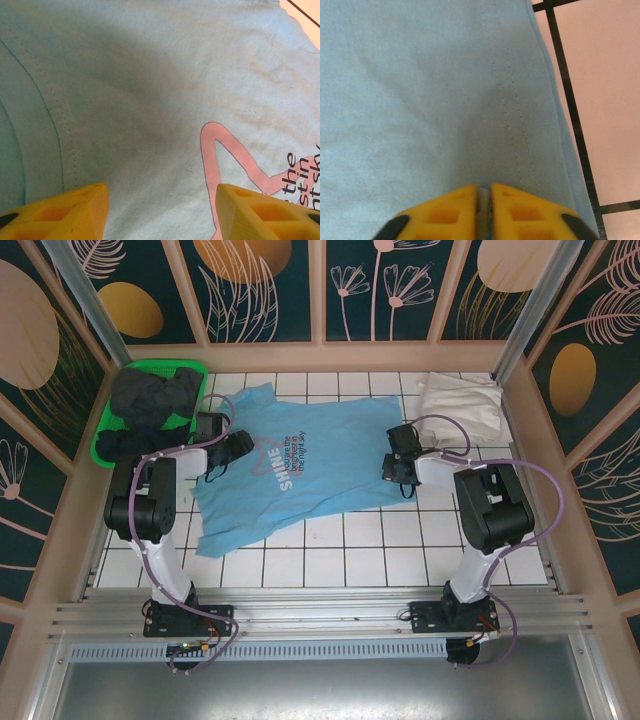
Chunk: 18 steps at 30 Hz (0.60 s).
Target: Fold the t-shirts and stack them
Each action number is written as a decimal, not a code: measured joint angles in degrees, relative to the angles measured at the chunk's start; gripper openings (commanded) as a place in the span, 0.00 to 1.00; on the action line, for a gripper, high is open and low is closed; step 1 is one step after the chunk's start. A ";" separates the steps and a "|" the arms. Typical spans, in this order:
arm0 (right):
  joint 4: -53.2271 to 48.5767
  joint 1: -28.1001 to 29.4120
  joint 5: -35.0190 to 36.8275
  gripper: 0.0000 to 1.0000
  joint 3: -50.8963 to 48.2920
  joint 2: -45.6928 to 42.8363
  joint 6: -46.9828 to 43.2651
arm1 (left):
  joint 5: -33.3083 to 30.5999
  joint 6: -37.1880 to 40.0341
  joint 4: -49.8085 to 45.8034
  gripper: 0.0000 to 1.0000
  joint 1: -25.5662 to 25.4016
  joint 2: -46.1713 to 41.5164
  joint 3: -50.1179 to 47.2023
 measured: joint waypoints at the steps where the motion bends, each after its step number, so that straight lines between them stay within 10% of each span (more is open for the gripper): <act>1: -0.02 0.09 0.28 0.03 0.00 -0.11 -0.07 | 0.00 0.00 -0.04 0.59 0.00 0.17 0.15; 18: -5.29 7.93 0.70 0.07 -16.35 -29.49 7.30 | -0.17 -0.04 -0.52 0.57 0.00 1.64 2.16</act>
